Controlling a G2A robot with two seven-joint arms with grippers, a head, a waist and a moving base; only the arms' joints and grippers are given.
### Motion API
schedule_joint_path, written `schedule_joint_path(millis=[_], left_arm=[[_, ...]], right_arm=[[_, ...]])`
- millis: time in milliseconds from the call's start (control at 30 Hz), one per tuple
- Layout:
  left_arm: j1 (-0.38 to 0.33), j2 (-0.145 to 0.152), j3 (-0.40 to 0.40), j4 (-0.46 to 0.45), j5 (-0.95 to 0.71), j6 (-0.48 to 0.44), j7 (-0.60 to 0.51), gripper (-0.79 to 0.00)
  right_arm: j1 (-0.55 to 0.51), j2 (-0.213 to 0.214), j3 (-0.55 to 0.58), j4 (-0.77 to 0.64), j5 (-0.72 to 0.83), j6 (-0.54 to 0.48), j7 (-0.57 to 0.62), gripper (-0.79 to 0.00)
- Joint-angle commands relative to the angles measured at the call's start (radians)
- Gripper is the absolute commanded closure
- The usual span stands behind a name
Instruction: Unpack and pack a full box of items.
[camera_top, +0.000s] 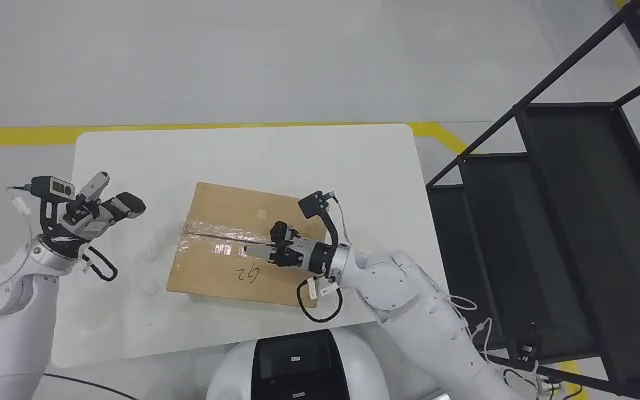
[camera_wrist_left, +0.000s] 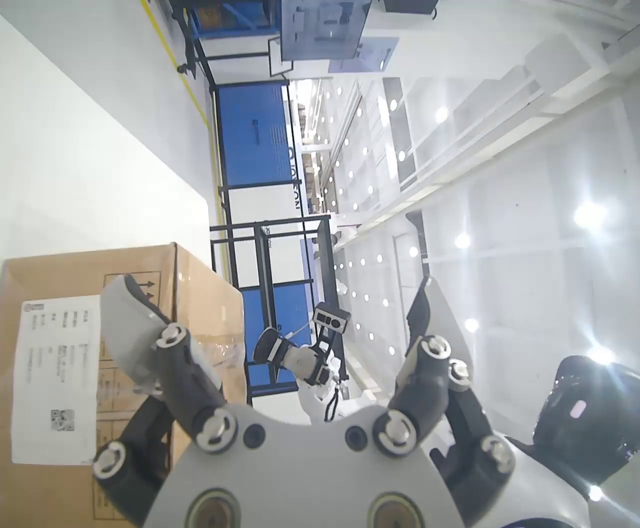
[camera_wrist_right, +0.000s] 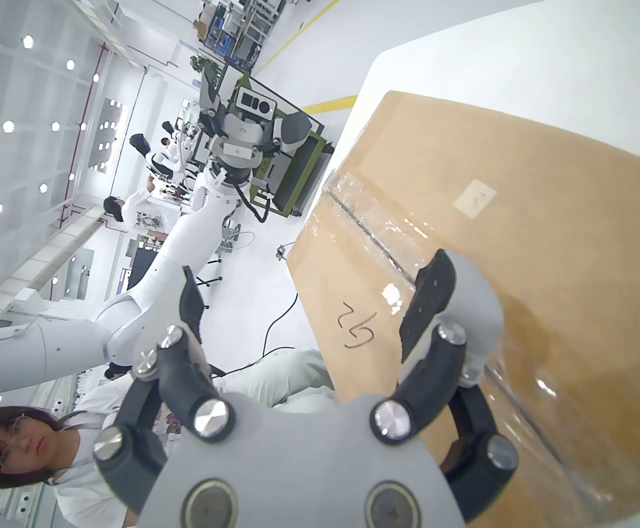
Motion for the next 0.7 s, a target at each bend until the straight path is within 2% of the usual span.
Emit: schedule_joint_path(millis=[0,133,367,500,667], left_arm=[[0.004,0.002,-0.024,0.018,-0.003,-0.005,0.014,-0.785],[0.008,0.005,-0.059,0.051,-0.010,-0.001,0.025,-0.785],[-0.005,0.005,-0.079,0.084,-0.017,0.007,0.031,-0.785],[-0.010,0.003,-0.076,0.088,-0.019,0.006,0.030,-0.785],[-0.014,0.001,-0.074,0.091,-0.019,0.006,0.029,-0.785]], right_arm=[[0.045,-0.008,-0.035,0.046,0.008,0.014,-0.006,-0.785],[0.093,-0.019,-0.078,0.117,0.007,0.033,-0.013,-0.785],[0.111,-0.022,-0.091,0.176,0.010,0.034,-0.015,-0.785],[0.094,-0.012,-0.057,0.121,0.028,0.012,0.000,-0.785],[0.005,0.014,0.044,0.002,0.058,-0.019,0.022,-0.785]])
